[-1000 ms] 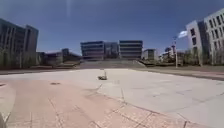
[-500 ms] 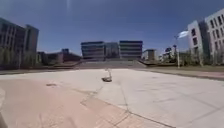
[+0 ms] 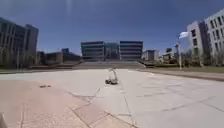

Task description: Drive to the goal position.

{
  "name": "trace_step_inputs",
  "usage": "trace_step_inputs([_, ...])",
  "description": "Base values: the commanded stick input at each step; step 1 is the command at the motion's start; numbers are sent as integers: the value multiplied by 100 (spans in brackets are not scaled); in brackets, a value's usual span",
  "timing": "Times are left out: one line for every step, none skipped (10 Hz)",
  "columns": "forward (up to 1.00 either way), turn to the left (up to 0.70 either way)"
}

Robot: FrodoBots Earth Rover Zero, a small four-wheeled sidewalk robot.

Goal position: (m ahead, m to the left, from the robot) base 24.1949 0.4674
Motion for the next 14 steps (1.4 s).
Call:
trace_step_inputs([70,0])
trace_step_inputs([70,0])
trace_step_inputs([70,0])
trace_step_inputs([70,0])
trace_step_inputs([70,0])
trace_step_inputs([70,0])
trace_step_inputs([70,0])
trace_step_inputs([70,0])
trace_step_inputs([70,0])
trace_step_inputs([70,0])
trace_step_inputs([70,0])
trace_step_inputs([70,0])
trace_step_inputs([70,0])
trace_step_inputs([70,0])
